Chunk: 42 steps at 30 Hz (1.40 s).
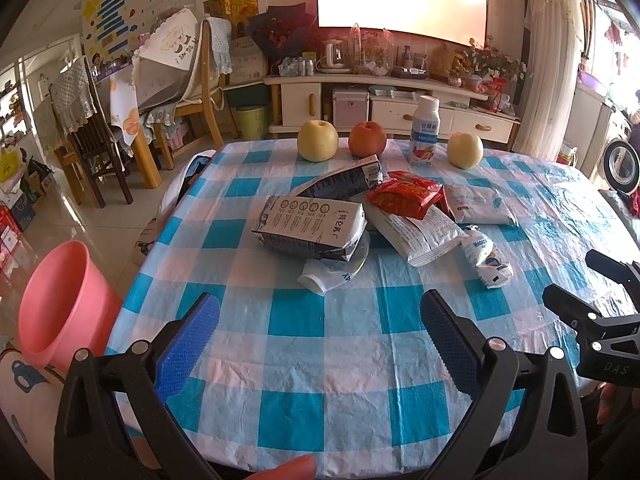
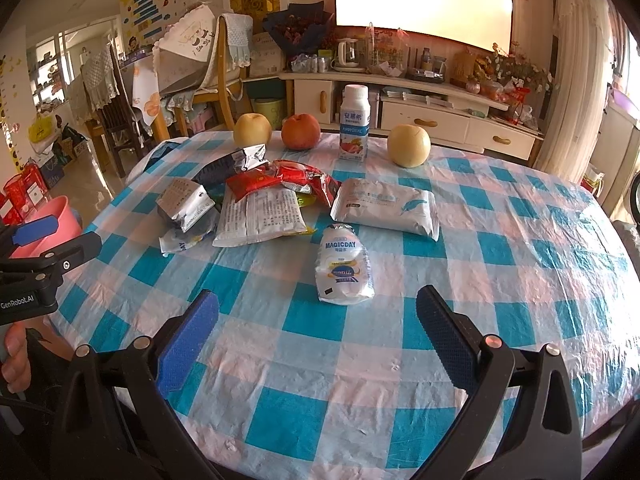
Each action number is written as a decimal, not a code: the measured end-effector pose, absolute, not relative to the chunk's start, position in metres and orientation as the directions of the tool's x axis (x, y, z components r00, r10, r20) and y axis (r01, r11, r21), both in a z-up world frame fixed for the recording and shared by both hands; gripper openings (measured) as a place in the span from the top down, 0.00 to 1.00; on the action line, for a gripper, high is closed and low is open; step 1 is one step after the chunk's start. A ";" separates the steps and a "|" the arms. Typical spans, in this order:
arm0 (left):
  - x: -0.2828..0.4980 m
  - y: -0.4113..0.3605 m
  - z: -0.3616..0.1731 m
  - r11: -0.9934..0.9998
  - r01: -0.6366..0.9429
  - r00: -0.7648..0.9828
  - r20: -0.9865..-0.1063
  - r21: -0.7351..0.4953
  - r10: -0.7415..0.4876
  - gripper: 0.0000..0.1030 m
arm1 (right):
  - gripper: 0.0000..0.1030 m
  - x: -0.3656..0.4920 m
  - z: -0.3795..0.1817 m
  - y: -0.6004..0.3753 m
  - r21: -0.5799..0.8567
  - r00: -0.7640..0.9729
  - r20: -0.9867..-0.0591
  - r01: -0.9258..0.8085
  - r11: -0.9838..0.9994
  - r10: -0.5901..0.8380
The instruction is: Collect trash
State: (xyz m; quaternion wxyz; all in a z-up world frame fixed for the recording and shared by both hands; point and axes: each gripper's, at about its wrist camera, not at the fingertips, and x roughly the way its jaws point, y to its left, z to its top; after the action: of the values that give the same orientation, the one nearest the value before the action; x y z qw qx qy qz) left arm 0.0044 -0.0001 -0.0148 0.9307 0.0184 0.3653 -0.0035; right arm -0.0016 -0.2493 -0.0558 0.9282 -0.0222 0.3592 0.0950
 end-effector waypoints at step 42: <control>0.005 0.001 -0.017 0.999 0.020 0.724 -0.690 0.030 0.006 0.04 | 0.03 0.000 -0.065 -0.246 0.025 0.725 -0.670 -0.191 0.981 0.158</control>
State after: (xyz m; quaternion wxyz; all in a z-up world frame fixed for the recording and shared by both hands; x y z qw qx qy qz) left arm 0.0055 0.0011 -0.0174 0.9283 0.0177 0.3714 -0.0037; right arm 0.0005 -0.2457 -0.0650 0.9285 -0.0225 0.3585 0.0939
